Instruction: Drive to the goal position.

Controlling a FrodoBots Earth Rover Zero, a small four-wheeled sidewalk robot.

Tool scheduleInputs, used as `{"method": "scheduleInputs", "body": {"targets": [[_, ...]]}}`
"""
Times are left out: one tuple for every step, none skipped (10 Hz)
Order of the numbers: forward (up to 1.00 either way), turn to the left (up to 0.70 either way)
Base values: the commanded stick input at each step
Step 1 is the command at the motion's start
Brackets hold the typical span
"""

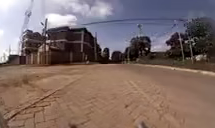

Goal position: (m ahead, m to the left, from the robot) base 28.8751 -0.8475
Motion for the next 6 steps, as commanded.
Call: {"method": "scheduleInputs", "body": {"targets": [[1.0,0.0],[1.0,0.0],[1.0,0.0],[1.0,0.0],[1.0,-0.19],[1.0,-0.37]]}}
